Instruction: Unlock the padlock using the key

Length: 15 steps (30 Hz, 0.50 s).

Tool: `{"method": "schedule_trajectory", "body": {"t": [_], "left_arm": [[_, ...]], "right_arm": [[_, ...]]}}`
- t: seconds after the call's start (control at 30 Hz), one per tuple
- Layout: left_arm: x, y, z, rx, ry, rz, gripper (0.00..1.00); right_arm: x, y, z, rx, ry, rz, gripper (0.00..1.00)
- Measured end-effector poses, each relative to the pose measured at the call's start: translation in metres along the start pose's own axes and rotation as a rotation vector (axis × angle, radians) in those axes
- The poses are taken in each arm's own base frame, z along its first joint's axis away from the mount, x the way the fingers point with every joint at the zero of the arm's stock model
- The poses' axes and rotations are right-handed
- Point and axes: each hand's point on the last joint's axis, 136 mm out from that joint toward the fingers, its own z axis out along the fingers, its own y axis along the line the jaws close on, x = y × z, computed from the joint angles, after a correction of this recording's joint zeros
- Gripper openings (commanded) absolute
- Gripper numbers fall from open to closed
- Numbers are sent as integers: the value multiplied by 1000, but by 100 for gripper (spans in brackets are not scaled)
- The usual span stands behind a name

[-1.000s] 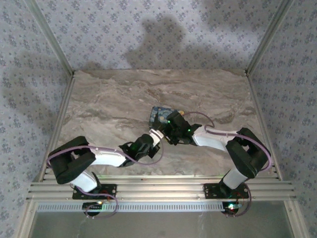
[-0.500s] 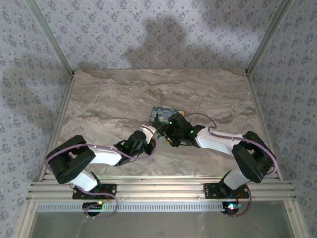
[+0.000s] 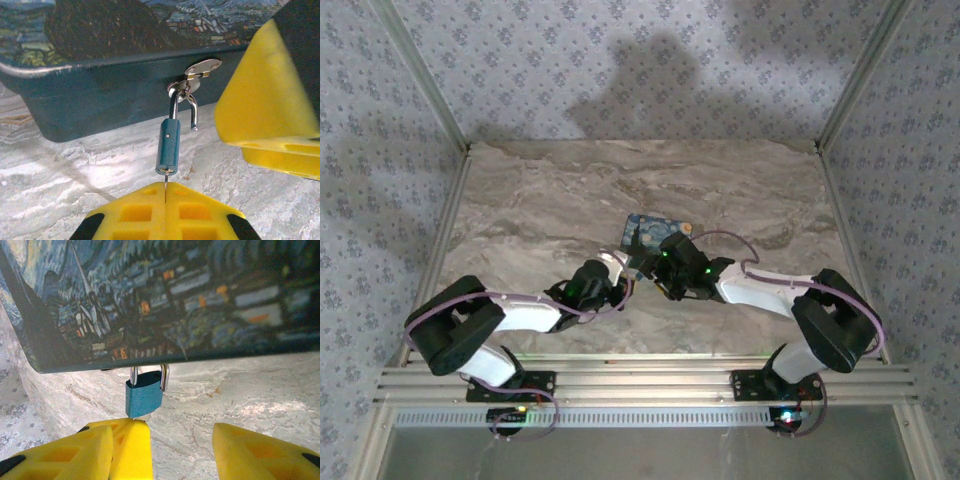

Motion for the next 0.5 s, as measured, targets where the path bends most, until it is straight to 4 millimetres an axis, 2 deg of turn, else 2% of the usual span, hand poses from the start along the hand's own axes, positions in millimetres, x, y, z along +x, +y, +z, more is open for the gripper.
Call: {"method": "schedule_trajectory", "body": {"t": [0.27, 0.5], "left_arm": [[1, -6, 1, 28, 21, -66, 0], [0, -15, 0, 79, 26, -156, 0]], "right_arm": [[1, 4, 1, -18, -4, -7, 55], [5, 5, 9, -23, 3, -16, 55]]}}
